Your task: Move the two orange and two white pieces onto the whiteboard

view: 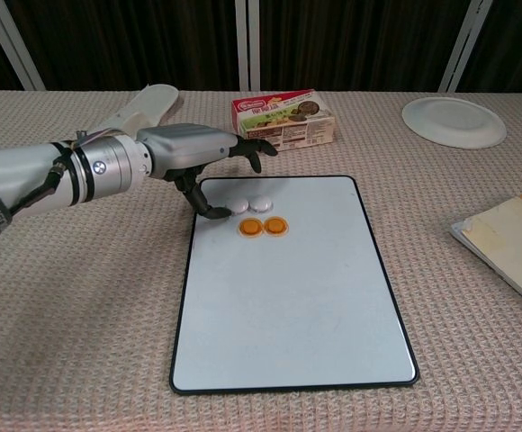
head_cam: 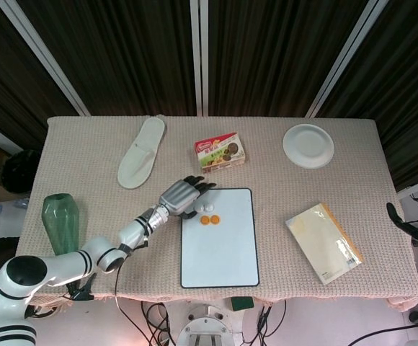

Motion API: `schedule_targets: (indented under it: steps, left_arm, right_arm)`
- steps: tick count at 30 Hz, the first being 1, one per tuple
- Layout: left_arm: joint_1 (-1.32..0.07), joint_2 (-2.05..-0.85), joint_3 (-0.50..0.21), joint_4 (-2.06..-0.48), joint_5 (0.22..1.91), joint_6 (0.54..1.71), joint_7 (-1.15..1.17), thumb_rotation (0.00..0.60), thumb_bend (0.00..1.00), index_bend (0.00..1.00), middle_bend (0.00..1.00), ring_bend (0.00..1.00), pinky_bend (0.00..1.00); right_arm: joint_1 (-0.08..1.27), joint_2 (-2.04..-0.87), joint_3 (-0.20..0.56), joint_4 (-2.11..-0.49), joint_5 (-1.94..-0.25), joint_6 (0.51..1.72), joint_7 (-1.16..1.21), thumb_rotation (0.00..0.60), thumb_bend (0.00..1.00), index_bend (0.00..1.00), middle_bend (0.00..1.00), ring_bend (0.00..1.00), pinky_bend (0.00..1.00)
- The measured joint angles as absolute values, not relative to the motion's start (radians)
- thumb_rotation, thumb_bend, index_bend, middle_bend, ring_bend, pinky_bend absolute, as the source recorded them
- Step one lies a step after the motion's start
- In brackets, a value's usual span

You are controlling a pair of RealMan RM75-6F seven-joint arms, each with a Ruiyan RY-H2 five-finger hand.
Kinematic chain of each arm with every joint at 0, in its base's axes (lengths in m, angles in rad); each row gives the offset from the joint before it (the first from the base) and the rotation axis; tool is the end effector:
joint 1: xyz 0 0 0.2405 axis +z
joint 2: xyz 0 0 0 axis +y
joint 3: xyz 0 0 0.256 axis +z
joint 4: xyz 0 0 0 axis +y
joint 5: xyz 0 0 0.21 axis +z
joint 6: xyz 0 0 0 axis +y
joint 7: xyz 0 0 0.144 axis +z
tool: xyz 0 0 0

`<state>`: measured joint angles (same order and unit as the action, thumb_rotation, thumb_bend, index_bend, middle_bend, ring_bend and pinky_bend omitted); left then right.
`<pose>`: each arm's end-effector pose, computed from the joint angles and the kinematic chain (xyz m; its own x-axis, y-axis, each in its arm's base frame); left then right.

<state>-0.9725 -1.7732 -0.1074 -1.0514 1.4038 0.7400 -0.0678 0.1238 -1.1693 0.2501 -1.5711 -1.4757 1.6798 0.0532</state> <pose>-0.1045 0.3730 -0.0950 0.5361 0.3470 0.7695 0.7433 -0.6261 -0.2356 -0.2826 -0.2228 0.2050 0.2790 0.3928 0.8763 -0.9461 -0.0440 0.3210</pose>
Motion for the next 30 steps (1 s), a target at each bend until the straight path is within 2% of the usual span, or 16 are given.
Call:
schedule_targets:
  steps: [30]
  left_arm:
    - [-0.98,-1.788,-0.098,-1.017,1.426,0.742,-0.097,0.6,0.27,0.0,0.18,0.06,0.15]
  right_arm:
    - [0.122,-1.175,0.253,-1.551,-1.467,1.678,0.066,0.6,0.21,0.0,0.0,0.0,0.0]
